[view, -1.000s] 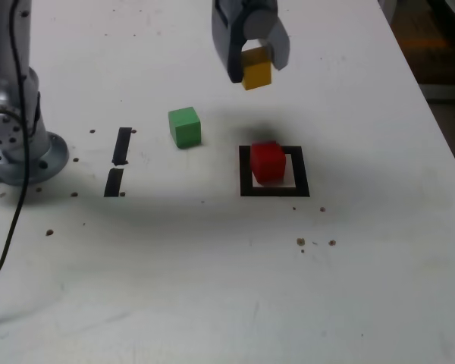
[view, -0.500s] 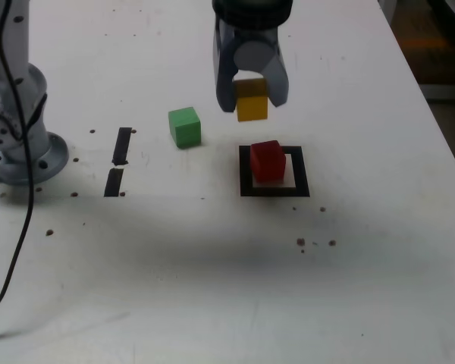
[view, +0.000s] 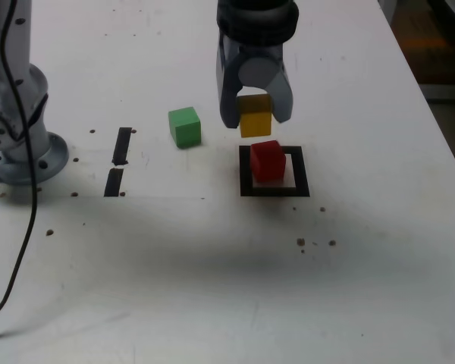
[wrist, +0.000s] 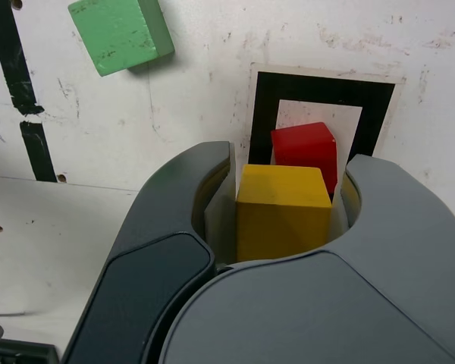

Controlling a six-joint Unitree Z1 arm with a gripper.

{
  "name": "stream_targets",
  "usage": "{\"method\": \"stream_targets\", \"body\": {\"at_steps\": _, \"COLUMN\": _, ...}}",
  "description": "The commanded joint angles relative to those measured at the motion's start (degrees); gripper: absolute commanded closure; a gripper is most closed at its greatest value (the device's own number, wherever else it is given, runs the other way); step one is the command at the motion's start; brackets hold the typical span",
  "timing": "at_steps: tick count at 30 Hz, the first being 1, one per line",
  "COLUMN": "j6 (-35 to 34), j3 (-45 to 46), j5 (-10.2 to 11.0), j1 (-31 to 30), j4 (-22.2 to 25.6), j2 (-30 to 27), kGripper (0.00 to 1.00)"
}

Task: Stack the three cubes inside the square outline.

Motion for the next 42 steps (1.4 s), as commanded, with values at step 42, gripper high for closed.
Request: {"method": "stream_targets", "body": {"at_steps": 42, "j6": -0.3, "j3": 1.6, "j5": -0.4, "j1": -0.1, "j4": -5.3, "j2": 3.8, "kGripper": 0.32}}
